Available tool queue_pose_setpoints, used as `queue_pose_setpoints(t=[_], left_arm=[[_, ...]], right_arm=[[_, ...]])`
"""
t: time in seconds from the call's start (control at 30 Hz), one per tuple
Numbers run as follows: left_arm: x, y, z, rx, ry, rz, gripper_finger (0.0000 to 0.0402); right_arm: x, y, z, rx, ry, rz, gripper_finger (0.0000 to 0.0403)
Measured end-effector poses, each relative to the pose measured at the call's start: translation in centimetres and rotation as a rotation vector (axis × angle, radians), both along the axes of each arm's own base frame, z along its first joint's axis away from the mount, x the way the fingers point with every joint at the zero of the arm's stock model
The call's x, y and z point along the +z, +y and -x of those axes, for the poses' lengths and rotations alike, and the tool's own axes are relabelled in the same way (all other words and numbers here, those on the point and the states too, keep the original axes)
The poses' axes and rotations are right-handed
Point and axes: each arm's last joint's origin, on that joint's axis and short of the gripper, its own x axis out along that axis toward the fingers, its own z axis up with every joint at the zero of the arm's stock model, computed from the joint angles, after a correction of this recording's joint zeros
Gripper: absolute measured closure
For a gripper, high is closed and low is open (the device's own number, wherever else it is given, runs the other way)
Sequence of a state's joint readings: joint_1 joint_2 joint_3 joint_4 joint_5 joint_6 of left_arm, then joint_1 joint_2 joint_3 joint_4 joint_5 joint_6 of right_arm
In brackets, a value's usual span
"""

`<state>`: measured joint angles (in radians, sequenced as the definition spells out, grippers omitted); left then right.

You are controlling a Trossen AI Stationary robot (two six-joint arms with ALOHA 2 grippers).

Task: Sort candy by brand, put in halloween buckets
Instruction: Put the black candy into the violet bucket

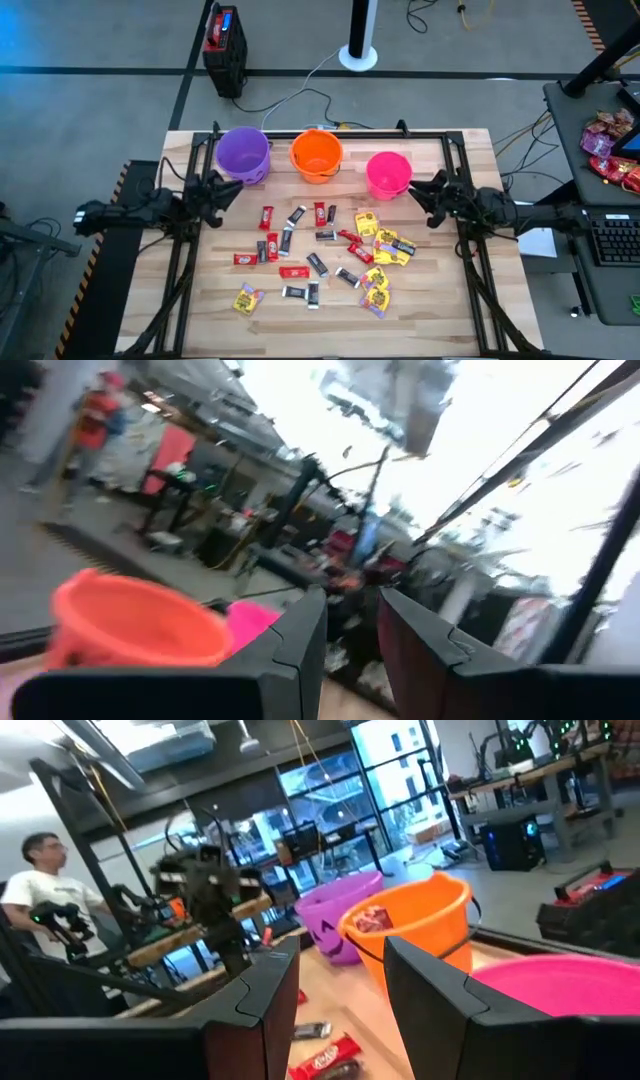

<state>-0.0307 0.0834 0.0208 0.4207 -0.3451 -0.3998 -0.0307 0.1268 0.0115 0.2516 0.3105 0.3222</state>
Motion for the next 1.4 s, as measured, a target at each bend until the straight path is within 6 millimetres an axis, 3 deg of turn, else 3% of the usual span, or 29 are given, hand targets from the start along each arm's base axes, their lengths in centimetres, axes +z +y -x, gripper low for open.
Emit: queue_pose_setpoints(t=[0.17, 0.33, 0.47, 0.67, 0.8, 0.97, 1.2, 1.3, 1.4], left_arm=[[0.2, -0.3, -1.0, -0.075, -0.014, 0.021, 0.0326], [-0.2, -0.5, -2.8, -0.098, 0.031, 0.044, 0.0326], [1.8, -1.1, -5.0, -0.171, 0.114, 0.056, 0.0326], [4.9, -2.0, -8.6, -0.227, 0.553, 0.018, 0.0326], [5.5, -2.6, -9.8, -0.229, 0.899, 0.076, 0.0326], [5.0, -4.5, -10.1, -0.271, 1.258, 0.056, 0.0326], [2.6, -8.3, -11.5, -0.360, 1.393, -0.002, 0.0326], [1.0, -8.9, -12.1, -0.289, 1.448, 0.122, 0.0326], [-0.6, -8.9, -12.7, -0.133, 1.464, 0.378, 0.0326]], right_arm=[[-0.1, 0.0, -0.4, 0.001, 0.027, -0.010, 0.0264], [1.4, 0.0, -1.0, 0.004, 0.063, -0.008, 0.0264], [2.1, -0.1, -2.0, 0.003, 0.201, -0.007, 0.0264], [3.1, -0.1, -3.4, -0.008, 0.440, -0.060, 0.0264], [3.9, -0.1, -3.8, -0.021, 0.563, -0.118, 0.0264], [4.3, -0.1, -3.8, -0.050, 0.679, -0.213, 0.0264], [3.6, 0.0, -3.9, -0.048, 0.784, -0.285, 0.0264], [3.3, 0.0, -4.2, -0.050, 0.803, -0.285, 0.0264], [3.2, -0.1, -4.4, -0.051, 0.819, -0.279, 0.0264]])
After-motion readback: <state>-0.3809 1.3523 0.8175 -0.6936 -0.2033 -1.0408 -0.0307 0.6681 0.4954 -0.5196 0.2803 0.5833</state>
